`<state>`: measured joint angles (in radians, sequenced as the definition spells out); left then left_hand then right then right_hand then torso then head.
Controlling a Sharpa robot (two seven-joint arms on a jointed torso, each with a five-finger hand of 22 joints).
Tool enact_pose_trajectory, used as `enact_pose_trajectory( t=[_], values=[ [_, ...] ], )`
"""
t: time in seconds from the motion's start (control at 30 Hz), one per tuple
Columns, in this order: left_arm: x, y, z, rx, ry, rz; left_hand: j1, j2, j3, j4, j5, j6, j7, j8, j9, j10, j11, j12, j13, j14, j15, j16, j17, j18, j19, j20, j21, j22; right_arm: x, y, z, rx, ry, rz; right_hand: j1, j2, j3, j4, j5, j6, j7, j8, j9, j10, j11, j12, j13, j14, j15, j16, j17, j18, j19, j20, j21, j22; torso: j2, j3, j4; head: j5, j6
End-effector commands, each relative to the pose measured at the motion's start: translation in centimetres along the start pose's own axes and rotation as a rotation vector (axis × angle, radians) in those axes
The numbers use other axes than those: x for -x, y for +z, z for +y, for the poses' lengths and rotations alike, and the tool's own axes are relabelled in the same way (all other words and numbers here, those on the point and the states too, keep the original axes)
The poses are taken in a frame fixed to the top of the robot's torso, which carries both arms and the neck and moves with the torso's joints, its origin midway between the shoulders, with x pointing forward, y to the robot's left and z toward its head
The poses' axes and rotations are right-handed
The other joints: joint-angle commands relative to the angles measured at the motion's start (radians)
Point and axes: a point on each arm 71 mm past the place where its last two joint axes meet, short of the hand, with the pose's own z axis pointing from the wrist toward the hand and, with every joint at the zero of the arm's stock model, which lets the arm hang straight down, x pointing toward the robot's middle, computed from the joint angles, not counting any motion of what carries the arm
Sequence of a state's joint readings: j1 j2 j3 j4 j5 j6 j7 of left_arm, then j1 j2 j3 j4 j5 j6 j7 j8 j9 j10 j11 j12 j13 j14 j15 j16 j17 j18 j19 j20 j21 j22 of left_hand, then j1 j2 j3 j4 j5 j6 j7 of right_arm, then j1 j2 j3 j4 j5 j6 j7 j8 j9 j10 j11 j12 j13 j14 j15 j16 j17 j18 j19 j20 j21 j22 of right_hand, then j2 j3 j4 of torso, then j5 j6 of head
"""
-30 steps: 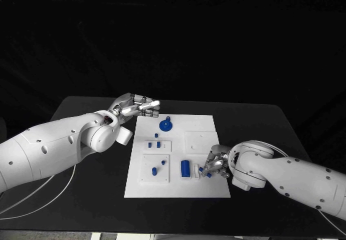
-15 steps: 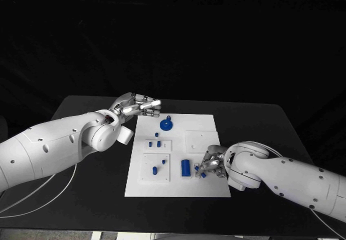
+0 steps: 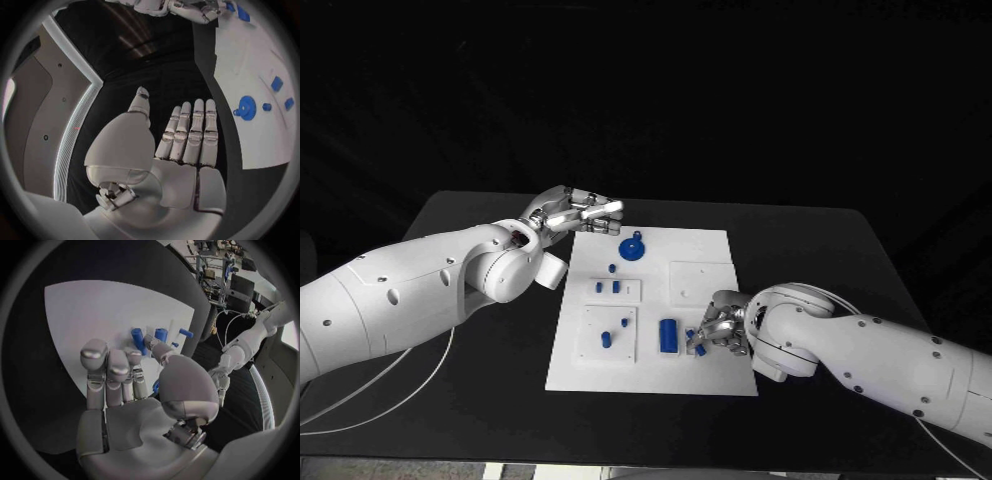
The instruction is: Assemble the parts on the task board
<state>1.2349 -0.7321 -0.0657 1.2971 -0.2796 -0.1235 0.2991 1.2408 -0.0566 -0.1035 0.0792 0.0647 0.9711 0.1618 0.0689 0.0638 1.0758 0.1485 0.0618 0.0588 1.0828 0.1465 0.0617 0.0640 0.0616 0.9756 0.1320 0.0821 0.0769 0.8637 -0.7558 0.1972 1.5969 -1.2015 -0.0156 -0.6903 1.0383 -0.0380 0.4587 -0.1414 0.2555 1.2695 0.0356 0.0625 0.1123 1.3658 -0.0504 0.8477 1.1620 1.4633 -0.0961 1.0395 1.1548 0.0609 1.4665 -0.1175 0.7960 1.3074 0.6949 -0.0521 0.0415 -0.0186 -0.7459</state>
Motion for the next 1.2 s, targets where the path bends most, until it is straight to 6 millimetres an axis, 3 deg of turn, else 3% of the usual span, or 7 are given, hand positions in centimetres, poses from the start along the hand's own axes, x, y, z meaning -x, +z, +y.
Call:
enact_pose_trajectory(
  t=[0.03, 0.23, 0.87, 1.2],
  values=[
    [-0.24, 0.06, -0.10, -0.004, -0.008, 0.016, -0.003, 0.004, 0.000, 0.006, 0.004, -0.007, 0.001, 0.003, -0.001, -0.003, 0.003, -0.002, 0.001, 0.003, 0.001, -0.001, 0.000, -0.006, 0.004, 0.003, 0.003, 0.001, -0.33, 0.05, 0.27, 0.015, -0.013, 0.028, -0.012, 0.002, 0.000, 0.008, -0.006, -0.002, -0.007, 0.001, -0.001, 0.003, -0.002, 0.003, -0.001, 0.001, 0.002, 0.001, 0.000, -0.017, 0.042, 0.001, -0.006, 0.096, 0.000, 0.0004, -0.0002, 0.001, -0.001],
    [-0.30, 0.08, -0.09, -0.002, -0.008, 0.018, -0.004, 0.003, 0.000, 0.008, 0.004, -0.008, 0.001, 0.003, -0.001, -0.004, 0.003, -0.002, 0.001, 0.003, 0.002, -0.001, 0.000, -0.006, 0.004, 0.003, 0.003, 0.001, -0.38, 0.13, 0.37, 0.015, -0.013, 0.030, -0.023, -0.006, -0.001, 0.027, -0.030, -0.001, -0.009, 0.001, -0.005, 0.004, -0.002, 0.005, 0.000, 0.002, 0.002, 0.001, 0.000, -0.018, 0.043, 0.001, -0.006, 0.096, 0.000, 0.0001, 0.0005, 0.004, -0.001],
    [-0.35, 0.11, -0.07, 0.001, -0.006, 0.019, -0.002, 0.002, 0.001, 0.011, 0.004, -0.006, 0.001, 0.003, -0.001, -0.004, 0.003, -0.002, 0.001, 0.001, 0.002, -0.001, 0.000, -0.006, 0.004, 0.003, 0.003, 0.001, -0.46, 0.40, 0.51, 0.015, -0.013, 0.034, -0.020, -0.020, -0.005, 0.048, -0.043, 0.000, -0.009, 0.001, -0.011, 0.003, -0.002, 0.004, 0.000, 0.002, 0.001, 0.000, 0.001, -0.018, 0.043, 0.000, -0.007, 0.096, 0.000, -0.0003, 0.0006, 0.010, -0.004],
    [-0.33, 0.12, -0.06, 0.001, -0.005, 0.017, -0.002, 0.002, 0.001, 0.011, 0.004, -0.006, 0.001, 0.003, -0.001, -0.004, 0.003, -0.002, 0.001, 0.001, 0.002, -0.001, 0.000, -0.006, 0.004, 0.003, 0.003, 0.001, -0.40, 0.62, 0.34, 0.008, -0.010, 0.033, -0.015, -0.035, -0.017, 0.083, -0.095, 0.001, -0.009, 0.001, -0.014, 0.004, -0.002, 0.004, 0.000, 0.002, 0.001, -0.002, 0.001, -0.018, 0.043, 0.000, -0.009, 0.096, 0.000, 0.0003, -0.0004, 0.014, -0.006]
  ],
)
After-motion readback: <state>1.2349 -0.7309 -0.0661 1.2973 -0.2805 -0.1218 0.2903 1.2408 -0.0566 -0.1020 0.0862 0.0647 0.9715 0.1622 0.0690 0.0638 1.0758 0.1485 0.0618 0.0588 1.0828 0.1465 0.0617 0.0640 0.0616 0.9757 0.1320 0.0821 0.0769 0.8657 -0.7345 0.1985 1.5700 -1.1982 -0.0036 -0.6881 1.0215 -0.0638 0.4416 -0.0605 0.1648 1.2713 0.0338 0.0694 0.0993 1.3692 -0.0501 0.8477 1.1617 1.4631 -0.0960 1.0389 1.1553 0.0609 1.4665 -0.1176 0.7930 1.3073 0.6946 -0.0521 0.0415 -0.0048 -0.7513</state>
